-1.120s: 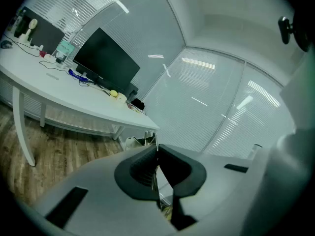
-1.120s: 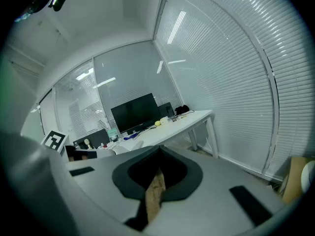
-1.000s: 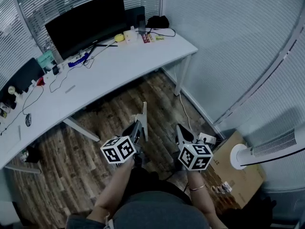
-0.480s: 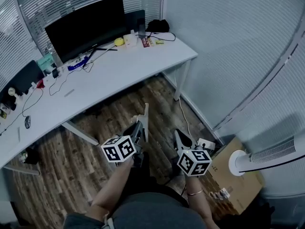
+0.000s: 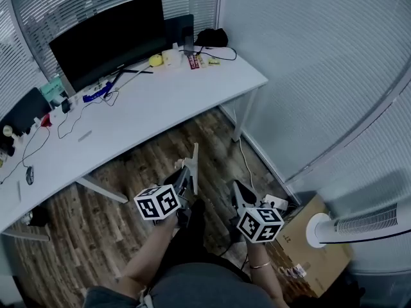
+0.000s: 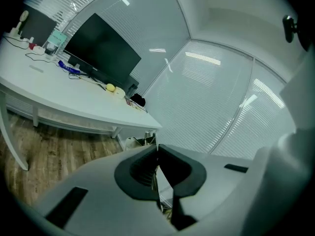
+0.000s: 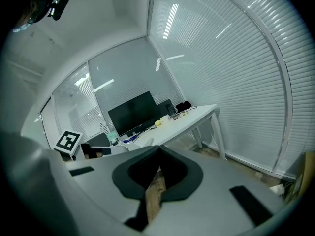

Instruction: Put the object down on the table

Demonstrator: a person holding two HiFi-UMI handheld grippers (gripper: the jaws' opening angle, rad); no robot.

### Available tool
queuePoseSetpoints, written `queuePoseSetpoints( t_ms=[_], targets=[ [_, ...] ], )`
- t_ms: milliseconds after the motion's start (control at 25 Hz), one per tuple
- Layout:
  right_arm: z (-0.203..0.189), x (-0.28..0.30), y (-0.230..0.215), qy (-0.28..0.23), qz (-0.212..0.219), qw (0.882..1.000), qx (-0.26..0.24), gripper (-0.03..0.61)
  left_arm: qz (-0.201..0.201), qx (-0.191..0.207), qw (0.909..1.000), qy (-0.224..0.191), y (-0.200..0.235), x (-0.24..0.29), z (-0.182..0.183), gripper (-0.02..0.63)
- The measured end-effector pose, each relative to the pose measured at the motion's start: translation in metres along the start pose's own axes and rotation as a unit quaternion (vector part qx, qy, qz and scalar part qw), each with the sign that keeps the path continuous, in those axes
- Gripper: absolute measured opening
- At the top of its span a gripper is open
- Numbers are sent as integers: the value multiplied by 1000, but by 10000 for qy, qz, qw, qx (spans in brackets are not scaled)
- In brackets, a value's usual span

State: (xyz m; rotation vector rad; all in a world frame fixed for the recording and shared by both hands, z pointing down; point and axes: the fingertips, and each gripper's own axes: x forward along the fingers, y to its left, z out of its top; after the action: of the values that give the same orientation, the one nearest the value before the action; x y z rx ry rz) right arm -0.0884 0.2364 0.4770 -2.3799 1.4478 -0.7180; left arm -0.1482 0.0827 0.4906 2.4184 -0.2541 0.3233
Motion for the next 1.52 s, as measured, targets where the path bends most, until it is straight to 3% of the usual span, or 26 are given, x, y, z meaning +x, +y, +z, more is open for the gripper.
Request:
queuePoseSetpoints(
  t_ms=[840,1200,1520],
  targets=[
    [101,198,-40,-9,-28,10000,70,6,-122,-61,9999,79,72,173,125,29],
    [117,246,-48,154,35,9998,150,6,26,-254,9997,60,99,207,150,29],
    [132,299,-55,401,405,9984,61,6,293,-534,9980,-196,122,235,172,29]
  ],
)
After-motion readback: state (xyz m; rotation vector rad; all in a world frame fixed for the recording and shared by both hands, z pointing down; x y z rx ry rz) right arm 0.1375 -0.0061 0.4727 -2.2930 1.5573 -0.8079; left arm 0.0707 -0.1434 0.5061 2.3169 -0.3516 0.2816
